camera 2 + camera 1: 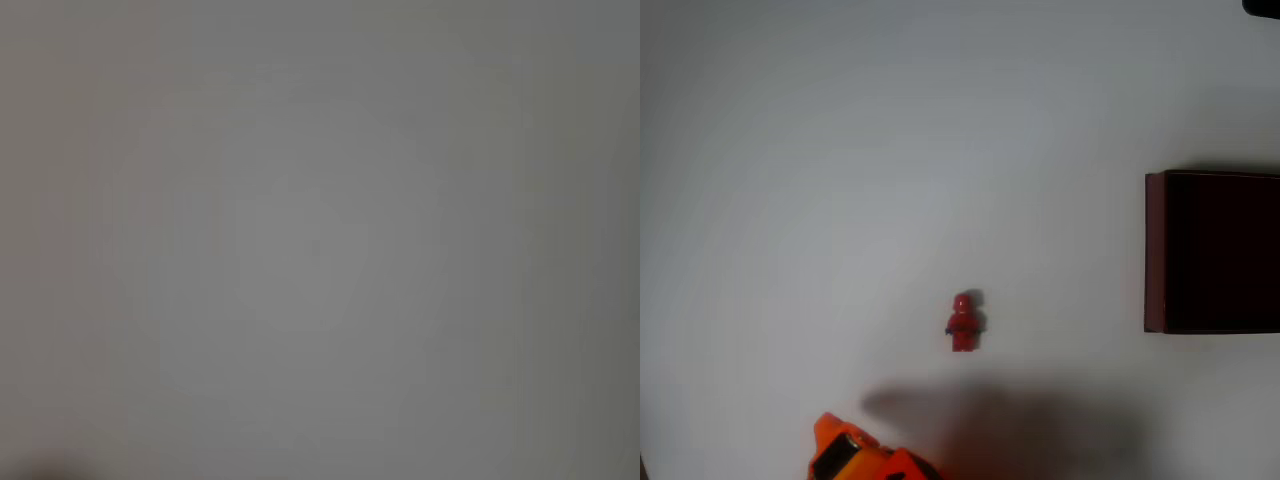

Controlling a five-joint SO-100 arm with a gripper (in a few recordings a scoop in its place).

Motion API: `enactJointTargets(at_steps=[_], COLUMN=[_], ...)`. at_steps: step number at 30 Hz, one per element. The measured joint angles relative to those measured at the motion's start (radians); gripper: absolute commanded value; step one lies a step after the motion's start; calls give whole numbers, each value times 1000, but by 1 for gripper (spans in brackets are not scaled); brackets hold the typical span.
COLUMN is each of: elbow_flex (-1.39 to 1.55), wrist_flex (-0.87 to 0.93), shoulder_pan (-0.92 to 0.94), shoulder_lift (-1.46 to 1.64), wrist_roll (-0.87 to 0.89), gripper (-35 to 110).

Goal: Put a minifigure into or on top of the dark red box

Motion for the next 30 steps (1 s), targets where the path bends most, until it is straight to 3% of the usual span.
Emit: enactJointTargets(at_steps=[16, 30], elbow_flex=[0, 0], wrist_flex=[0, 2], shoulder_pan=[0, -3], shoulder_lift=[0, 0], wrist_roll=[-5, -2], gripper=[1, 12])
